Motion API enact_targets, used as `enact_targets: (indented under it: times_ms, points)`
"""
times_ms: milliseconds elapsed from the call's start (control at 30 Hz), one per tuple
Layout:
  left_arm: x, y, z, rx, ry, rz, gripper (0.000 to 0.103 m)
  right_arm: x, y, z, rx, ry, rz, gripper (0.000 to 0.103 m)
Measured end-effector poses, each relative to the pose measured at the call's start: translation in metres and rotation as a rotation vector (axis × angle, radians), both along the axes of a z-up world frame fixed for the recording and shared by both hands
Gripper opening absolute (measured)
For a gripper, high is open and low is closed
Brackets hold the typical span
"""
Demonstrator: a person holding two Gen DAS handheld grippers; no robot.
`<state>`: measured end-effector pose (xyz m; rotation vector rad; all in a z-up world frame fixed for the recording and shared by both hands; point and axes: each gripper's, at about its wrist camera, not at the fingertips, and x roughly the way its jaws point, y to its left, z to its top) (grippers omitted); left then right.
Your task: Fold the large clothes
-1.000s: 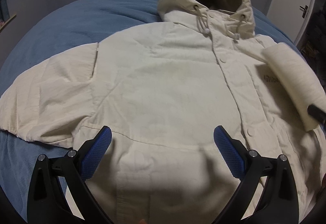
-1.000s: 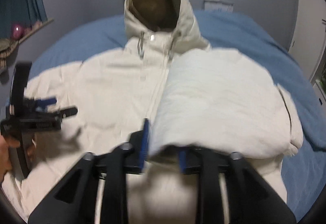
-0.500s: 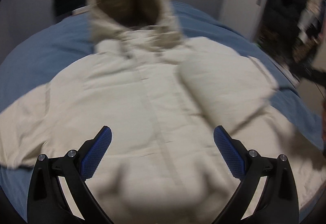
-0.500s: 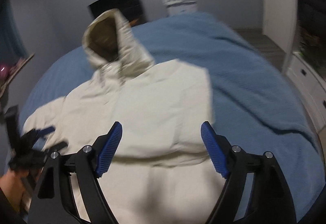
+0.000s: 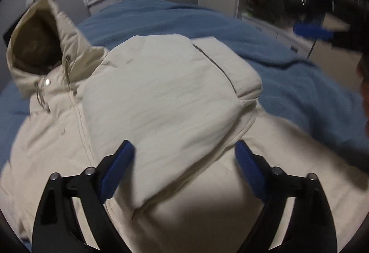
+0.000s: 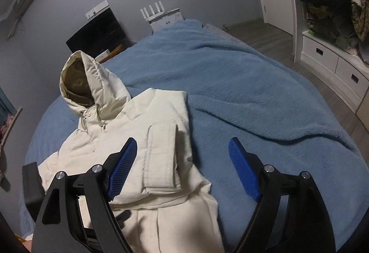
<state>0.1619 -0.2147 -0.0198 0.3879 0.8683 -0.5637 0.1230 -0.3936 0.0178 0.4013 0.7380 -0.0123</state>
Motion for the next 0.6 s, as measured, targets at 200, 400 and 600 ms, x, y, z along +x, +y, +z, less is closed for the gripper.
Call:
enact_targets:
  times_ms: [200,400,600]
  points:
    - [0.002,-0.009,-0.013,0.095,-0.037,-0.03,0.045,0.003,0.001,-0.006,0.002,0.004,0.01,0.078]
    - [0.003,0.007,-0.001,0.064,-0.056,-0.031,0.011,0.005,0.013,-0.009,-0.059,0.0,0.024,0.078]
    - [0.002,0.076,0.046,-0.071,-0.07,0.081,0.01,0.0,0.024,-0.005,-0.114,-0.025,0.042,0.078]
